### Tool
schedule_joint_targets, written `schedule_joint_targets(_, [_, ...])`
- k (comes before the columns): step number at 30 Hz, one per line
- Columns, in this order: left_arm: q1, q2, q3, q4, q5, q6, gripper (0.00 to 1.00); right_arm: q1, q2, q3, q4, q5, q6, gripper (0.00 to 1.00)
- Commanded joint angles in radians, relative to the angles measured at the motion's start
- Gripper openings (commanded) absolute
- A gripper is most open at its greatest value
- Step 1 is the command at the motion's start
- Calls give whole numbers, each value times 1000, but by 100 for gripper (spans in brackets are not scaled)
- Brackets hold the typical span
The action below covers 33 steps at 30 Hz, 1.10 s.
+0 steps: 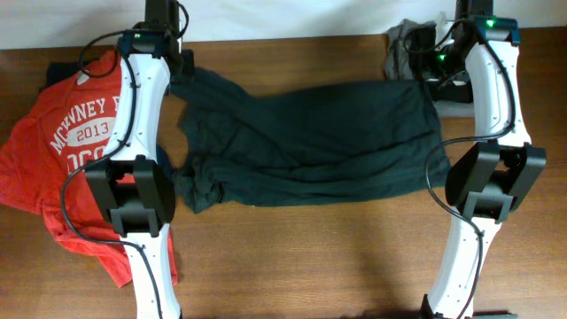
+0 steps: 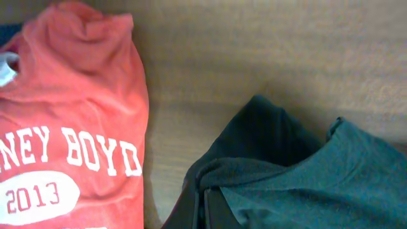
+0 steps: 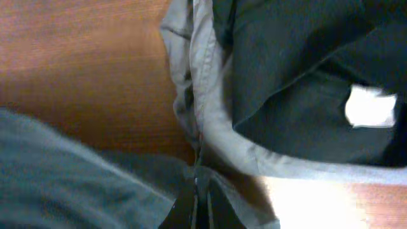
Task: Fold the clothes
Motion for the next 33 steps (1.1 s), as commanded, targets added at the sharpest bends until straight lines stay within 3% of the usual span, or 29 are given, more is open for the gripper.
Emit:
schedule_joint_targets(1, [5,-43,72,-15,-3,2,1,-8,-6,31,-35,-12,55,4])
schedule_joint_targets(13, [6,-53,206,-335,3,1,1,-150,-32,117,-293,-92,60,4])
schedule_joint_targets(24, [45,-33,204,-217,10,1,1,-230,-31,111,-257,-123,33,4])
schedule_joint_targets(33, [31,-32,204,-347,185,1,1,-237,-31,111,-351,-132,30,4])
